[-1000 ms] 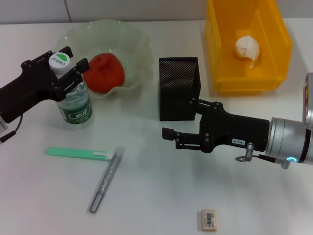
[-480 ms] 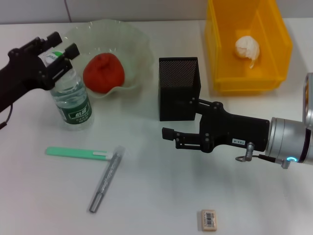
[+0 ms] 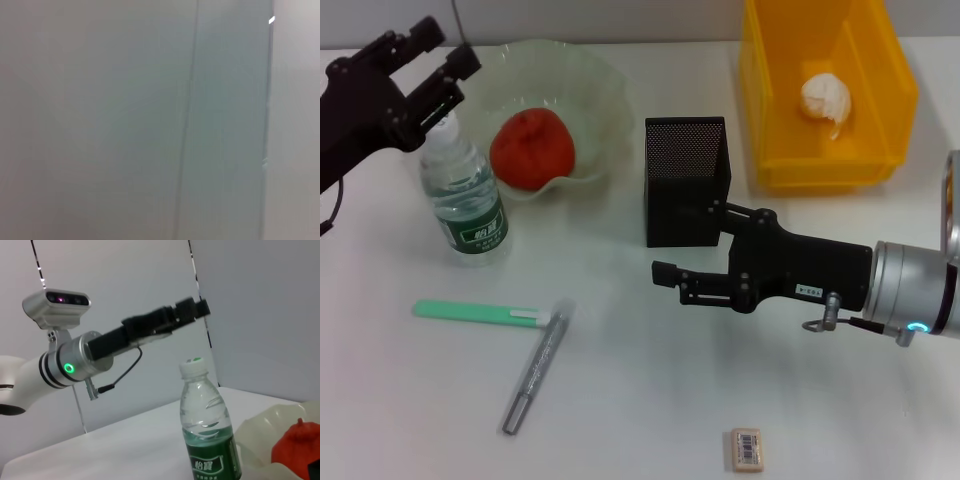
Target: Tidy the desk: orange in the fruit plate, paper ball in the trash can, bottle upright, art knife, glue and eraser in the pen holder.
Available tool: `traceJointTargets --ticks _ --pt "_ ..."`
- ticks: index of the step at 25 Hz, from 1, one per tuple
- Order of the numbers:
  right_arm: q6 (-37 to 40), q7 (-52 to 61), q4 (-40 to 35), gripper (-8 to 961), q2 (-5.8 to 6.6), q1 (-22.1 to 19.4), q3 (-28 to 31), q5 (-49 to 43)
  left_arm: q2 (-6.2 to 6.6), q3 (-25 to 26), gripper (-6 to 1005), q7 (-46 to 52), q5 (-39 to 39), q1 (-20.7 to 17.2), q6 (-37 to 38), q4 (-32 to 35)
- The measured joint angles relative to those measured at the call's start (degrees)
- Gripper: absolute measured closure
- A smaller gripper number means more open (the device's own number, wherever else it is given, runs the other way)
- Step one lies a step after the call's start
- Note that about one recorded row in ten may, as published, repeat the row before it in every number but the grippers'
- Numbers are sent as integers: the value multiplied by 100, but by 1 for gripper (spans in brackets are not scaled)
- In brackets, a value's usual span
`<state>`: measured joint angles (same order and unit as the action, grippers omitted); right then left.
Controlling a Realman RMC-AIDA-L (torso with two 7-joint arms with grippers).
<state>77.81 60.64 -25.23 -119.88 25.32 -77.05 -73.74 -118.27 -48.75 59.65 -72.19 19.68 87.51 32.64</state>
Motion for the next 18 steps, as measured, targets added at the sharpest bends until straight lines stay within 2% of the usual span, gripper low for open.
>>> traceJointTargets --ticks 4,6,10,12,18 --pt "23 0 1 120 2 -45 30 0 7 -92 478 282 -36 119 351 52" --pt "36 -20 0 120 12 -78 32 0 8 -334 478 431 -53 207 519 107" --pt "466 -435 -5 121 23 -228 88 102 12 -600 478 546 -98 244 530 220" --pt "678 -670 -4 121 28 -322 126 191 15 -931 477 755 -336 327 539 416" --pt "1056 -999 -80 121 90 -669 366 175 10 -1103 478 1628 -783 506 556 735"
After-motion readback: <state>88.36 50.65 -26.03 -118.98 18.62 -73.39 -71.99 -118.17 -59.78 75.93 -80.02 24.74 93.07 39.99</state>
